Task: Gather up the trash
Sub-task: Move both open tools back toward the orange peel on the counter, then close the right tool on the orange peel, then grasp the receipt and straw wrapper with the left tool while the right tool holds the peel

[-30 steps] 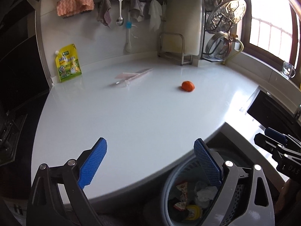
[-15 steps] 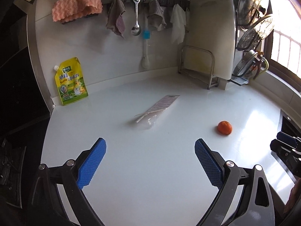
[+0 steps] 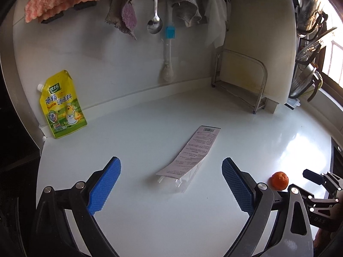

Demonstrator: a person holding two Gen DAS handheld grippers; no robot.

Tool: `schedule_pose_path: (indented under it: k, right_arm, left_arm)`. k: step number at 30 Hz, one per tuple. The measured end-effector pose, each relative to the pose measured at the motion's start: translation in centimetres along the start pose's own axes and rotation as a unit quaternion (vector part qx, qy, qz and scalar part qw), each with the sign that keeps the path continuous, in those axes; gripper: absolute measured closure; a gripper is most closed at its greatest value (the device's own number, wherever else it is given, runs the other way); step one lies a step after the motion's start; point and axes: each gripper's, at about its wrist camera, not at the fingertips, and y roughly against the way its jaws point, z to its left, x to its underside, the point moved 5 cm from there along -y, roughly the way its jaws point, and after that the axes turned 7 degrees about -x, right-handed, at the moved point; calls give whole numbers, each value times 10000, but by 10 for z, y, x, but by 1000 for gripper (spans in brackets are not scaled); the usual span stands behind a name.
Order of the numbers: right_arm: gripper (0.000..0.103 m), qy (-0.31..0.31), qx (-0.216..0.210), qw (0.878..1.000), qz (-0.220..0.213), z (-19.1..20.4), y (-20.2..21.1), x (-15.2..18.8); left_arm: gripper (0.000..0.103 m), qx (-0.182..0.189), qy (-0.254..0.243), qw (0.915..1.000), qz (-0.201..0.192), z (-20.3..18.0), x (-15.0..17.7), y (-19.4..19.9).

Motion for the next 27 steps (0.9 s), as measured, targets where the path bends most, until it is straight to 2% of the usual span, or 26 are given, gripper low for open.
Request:
schedule_pose_path:
  k: [6,13,22,24,27]
  right_arm:
    - [35,-76,114,9997,222,-12,-26,2]
    - [36,-151,151,9990,390,-17,-40,0]
    - [74,-83,28,9990,428,-18,-44,3]
    - [78,-143,-50,9990,418,-19,-42,3]
    - [78,-292,-232,9987,358,-23,-39,2]
  left_arm:
    - [10,-48,-321,9994,88,-10,3,-21]
    - [10,323,-305,9986,289,-15,12,-41]
    - [10,465,-538,9974,129,-33,19,-49]
    - [10,525,-634,9965,136,-40,18,-52]
    - [10,542,-736,9956,199,-47,16,-60]
